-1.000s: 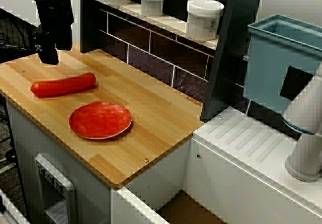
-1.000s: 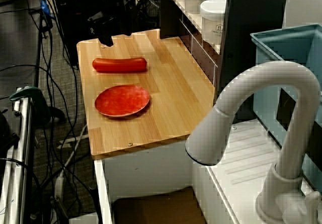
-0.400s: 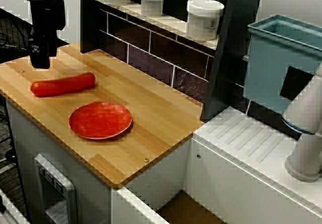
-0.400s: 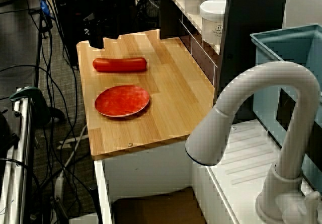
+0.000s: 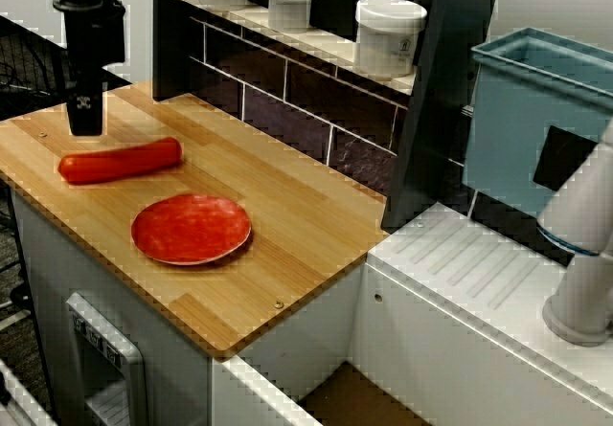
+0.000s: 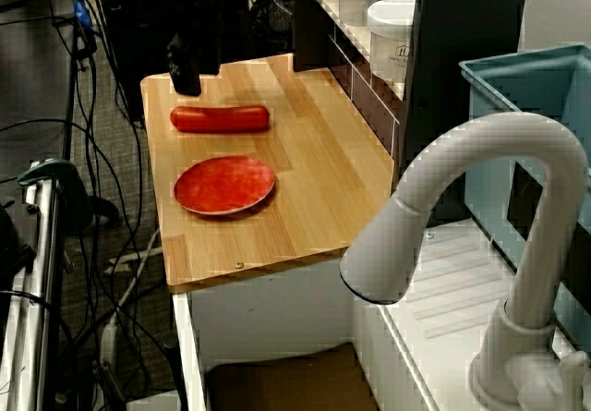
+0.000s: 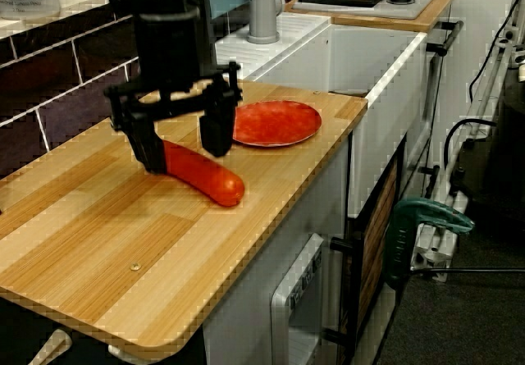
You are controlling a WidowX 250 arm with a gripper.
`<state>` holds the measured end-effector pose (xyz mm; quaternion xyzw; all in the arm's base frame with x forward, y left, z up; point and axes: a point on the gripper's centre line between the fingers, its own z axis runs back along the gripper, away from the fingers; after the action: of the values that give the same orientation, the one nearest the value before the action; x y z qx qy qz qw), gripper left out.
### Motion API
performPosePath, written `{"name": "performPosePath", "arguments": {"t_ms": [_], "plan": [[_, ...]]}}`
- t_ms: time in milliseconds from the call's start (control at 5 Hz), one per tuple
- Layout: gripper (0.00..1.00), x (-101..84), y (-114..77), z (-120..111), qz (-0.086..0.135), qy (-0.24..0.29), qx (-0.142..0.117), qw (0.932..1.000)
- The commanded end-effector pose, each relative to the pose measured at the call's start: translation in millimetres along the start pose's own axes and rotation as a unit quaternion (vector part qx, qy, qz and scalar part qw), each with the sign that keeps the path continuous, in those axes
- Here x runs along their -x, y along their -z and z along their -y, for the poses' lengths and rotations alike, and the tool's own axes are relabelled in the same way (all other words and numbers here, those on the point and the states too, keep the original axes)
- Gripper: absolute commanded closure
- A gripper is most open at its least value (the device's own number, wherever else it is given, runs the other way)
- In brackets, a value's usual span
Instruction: Put the object on the plate
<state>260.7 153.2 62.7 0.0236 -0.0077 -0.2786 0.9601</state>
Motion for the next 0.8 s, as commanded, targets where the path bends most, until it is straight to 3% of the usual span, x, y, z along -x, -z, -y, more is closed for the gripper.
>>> {"name": "performPosePath", "arguments": {"t_ms": [0,200,400,600], "plan": [[0.00,-12.7,3.7,4,0.016,-0.025,-0.035,0.9990],[0.00,-21.5,-13.5,6,0.012,-0.022,-0.020,0.9995],[0.00,-24.0,-18.3,8,0.004,-0.022,-0.007,0.9997],[0.00,-24.7,-17.8,10,0.007,-0.021,-0.011,0.9997]]}}
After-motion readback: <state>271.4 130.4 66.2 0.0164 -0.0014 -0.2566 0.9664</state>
